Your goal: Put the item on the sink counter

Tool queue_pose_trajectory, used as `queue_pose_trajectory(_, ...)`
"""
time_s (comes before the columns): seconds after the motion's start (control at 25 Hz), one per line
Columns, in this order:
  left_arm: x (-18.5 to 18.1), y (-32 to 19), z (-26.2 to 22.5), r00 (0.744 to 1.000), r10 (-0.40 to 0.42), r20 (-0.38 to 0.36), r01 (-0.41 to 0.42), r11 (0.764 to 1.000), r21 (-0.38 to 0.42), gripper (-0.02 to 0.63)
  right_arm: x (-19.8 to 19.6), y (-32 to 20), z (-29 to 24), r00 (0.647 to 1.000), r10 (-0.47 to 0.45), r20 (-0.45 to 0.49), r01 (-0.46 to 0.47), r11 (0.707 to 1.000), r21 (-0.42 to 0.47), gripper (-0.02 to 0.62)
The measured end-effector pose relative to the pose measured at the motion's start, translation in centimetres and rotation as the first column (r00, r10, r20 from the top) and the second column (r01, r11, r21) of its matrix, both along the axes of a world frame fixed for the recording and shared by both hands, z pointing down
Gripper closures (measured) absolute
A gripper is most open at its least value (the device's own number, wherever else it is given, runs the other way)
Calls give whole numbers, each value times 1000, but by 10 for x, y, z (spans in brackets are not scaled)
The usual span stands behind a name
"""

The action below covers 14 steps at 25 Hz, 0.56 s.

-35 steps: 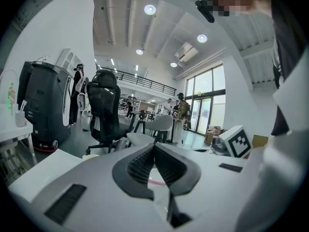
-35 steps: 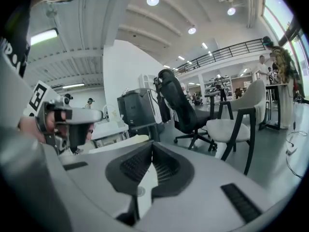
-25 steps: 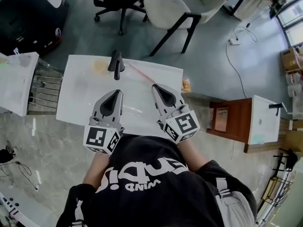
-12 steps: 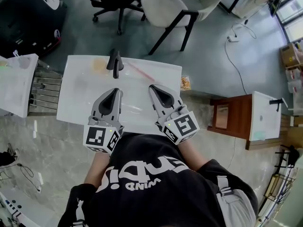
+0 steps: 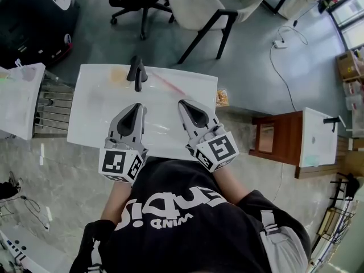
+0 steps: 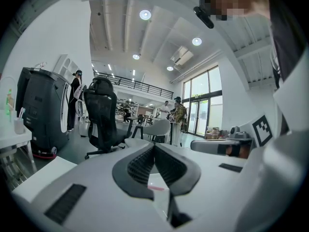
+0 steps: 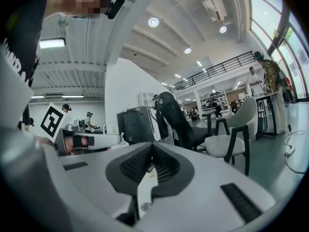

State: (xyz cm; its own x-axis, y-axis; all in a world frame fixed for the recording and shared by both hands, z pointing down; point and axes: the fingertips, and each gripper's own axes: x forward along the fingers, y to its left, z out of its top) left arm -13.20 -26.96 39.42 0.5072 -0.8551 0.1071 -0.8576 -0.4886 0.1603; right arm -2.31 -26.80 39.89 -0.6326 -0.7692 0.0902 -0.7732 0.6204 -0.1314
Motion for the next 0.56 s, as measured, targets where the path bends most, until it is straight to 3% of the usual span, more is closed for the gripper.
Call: queue_pose_trajectory(0.56,8,3,4,1000,13,4,-13,1000,-12,584,4,1,6,1000,-7,-6,6,1000,-23,577)
